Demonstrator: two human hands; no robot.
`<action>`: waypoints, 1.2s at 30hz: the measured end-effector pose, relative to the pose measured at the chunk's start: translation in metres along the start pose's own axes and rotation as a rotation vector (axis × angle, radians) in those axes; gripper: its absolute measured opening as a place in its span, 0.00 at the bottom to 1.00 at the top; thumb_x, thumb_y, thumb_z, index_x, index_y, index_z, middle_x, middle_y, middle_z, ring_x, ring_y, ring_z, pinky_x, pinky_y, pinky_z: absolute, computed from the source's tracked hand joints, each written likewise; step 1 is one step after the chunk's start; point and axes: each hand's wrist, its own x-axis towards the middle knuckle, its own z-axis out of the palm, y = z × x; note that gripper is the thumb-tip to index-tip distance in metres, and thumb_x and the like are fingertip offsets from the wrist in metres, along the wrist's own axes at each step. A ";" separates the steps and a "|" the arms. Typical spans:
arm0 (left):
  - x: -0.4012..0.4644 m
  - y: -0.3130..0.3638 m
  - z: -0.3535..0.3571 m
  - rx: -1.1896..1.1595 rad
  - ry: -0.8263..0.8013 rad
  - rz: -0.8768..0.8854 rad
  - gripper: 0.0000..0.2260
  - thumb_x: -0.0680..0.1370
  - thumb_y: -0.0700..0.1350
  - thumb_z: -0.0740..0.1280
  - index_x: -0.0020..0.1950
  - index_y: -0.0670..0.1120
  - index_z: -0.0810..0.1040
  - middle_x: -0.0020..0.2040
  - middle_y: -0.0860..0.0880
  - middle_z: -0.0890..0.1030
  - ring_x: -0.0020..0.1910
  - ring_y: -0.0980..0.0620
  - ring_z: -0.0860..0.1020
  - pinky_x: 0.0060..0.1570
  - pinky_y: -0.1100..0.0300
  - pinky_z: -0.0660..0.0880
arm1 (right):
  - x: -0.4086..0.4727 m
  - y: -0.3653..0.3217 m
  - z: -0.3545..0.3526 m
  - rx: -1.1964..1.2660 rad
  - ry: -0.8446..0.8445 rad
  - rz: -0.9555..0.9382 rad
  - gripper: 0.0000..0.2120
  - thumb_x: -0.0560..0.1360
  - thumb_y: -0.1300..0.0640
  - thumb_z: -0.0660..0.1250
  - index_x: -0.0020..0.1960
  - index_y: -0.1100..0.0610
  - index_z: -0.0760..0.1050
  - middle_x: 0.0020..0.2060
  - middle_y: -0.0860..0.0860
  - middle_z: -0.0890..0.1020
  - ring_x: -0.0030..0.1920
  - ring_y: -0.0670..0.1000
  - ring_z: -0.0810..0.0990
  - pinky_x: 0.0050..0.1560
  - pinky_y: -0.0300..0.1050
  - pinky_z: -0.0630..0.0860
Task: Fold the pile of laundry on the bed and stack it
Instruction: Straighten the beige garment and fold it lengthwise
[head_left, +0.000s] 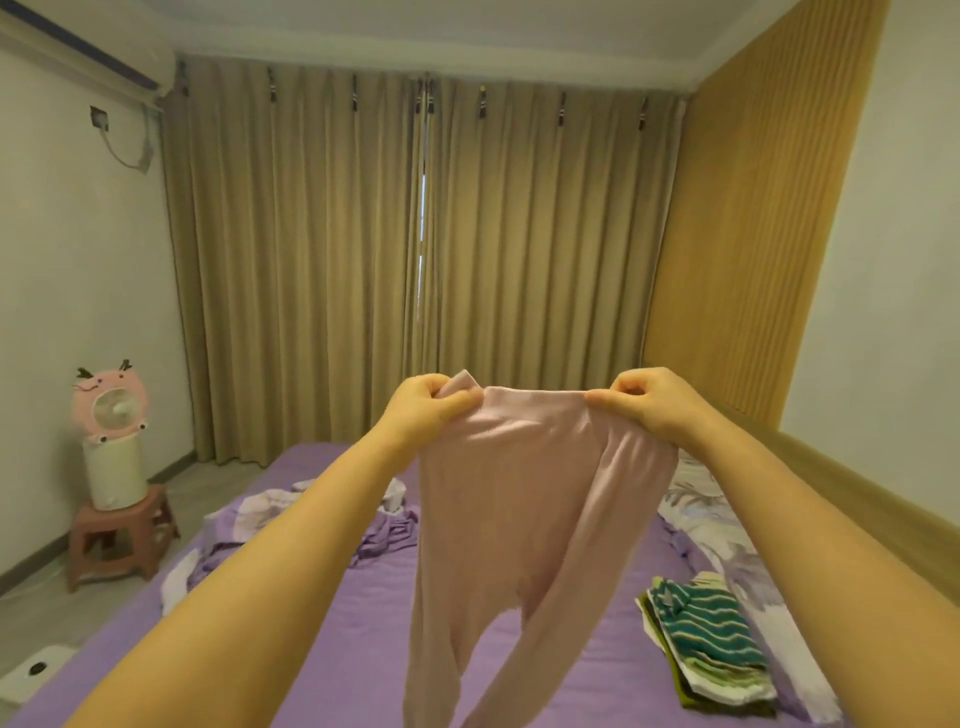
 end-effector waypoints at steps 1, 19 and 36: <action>0.006 0.005 0.013 -0.018 0.057 0.019 0.11 0.74 0.49 0.71 0.38 0.43 0.77 0.32 0.51 0.72 0.31 0.55 0.69 0.31 0.64 0.65 | 0.005 0.007 -0.009 0.033 0.004 0.008 0.20 0.67 0.37 0.72 0.29 0.53 0.75 0.23 0.43 0.74 0.24 0.40 0.70 0.27 0.35 0.67; 0.044 0.061 0.095 -0.176 0.086 0.068 0.16 0.80 0.50 0.64 0.41 0.38 0.76 0.35 0.45 0.71 0.33 0.50 0.68 0.35 0.59 0.66 | 0.030 0.017 -0.060 0.793 -0.038 0.151 0.10 0.74 0.66 0.68 0.55 0.60 0.76 0.44 0.57 0.81 0.38 0.50 0.82 0.34 0.43 0.80; -0.010 -0.002 0.107 -0.393 -0.184 -0.045 0.11 0.80 0.55 0.63 0.50 0.55 0.84 0.49 0.51 0.85 0.50 0.53 0.82 0.49 0.57 0.79 | -0.016 0.016 0.052 -0.023 0.166 -0.382 0.12 0.73 0.62 0.70 0.56 0.57 0.81 0.52 0.52 0.73 0.55 0.48 0.72 0.59 0.39 0.70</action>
